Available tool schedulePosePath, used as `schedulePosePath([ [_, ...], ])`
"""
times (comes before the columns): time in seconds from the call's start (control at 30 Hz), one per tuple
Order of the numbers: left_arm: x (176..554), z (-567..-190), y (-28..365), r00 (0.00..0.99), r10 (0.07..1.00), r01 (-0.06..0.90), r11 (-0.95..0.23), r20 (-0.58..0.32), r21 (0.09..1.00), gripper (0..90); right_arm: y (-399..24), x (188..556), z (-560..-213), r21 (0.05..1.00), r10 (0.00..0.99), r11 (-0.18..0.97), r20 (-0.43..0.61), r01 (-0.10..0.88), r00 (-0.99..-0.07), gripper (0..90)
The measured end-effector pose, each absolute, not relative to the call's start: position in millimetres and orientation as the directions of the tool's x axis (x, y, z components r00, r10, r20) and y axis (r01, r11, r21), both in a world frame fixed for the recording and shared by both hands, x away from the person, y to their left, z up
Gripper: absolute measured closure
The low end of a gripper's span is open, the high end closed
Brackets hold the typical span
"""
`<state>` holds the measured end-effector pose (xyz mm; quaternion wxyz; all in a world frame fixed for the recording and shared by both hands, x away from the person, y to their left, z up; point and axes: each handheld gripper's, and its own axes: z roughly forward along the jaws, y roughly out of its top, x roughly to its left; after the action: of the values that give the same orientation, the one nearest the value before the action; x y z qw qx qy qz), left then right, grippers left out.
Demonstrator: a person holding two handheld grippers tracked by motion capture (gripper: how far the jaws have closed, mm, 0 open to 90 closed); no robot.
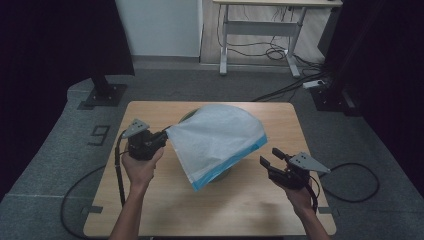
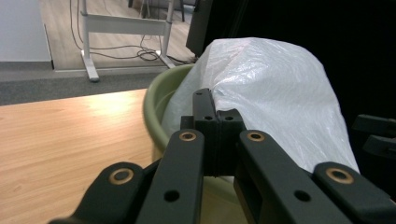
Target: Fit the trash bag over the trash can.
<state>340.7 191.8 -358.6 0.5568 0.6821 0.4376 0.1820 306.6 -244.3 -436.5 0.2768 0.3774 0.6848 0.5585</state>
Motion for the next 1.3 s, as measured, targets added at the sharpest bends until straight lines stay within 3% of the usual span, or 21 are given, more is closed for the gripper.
schedulePosePath([
  [0.4,354,-366,215,0.52,0.8,0.438,0.052,-0.3,0.898,89.1,-225,333,-445,0.966,0.857,0.167,-0.044,0.197,-0.514,35.3],
  [0.67,357,-367,212,0.527,0.795,0.442,0.044,-0.299,0.896,88.9,-215,343,-436,0.976,0.885,0.165,-0.082,0.143,-0.459,37.5],
  [0.73,358,-367,209,0.534,0.791,0.442,0.039,-0.298,0.896,88.9,-218,342,-432,0.981,0.884,0.146,-0.071,0.126,-0.463,42.9],
  [0.93,362,-368,198,0.549,0.782,0.446,0.026,-0.296,0.895,88.7,-225,338,-422,0.989,0.848,0.102,-0.032,0.104,-0.528,81.1],
  [1.0,364,-368,193,0.554,0.779,0.447,0.019,-0.293,0.895,88.7,-228,337,-419,0.99,0.841,0.092,-0.022,0.102,-0.541,88.0],
  [1.3,368,-366,162,0.635,0.719,0.446,-0.044,-0.281,0.894,87.1,-246,334,-398,0.995,0.868,0.049,0.0,0.084,-0.496,88.6],
])
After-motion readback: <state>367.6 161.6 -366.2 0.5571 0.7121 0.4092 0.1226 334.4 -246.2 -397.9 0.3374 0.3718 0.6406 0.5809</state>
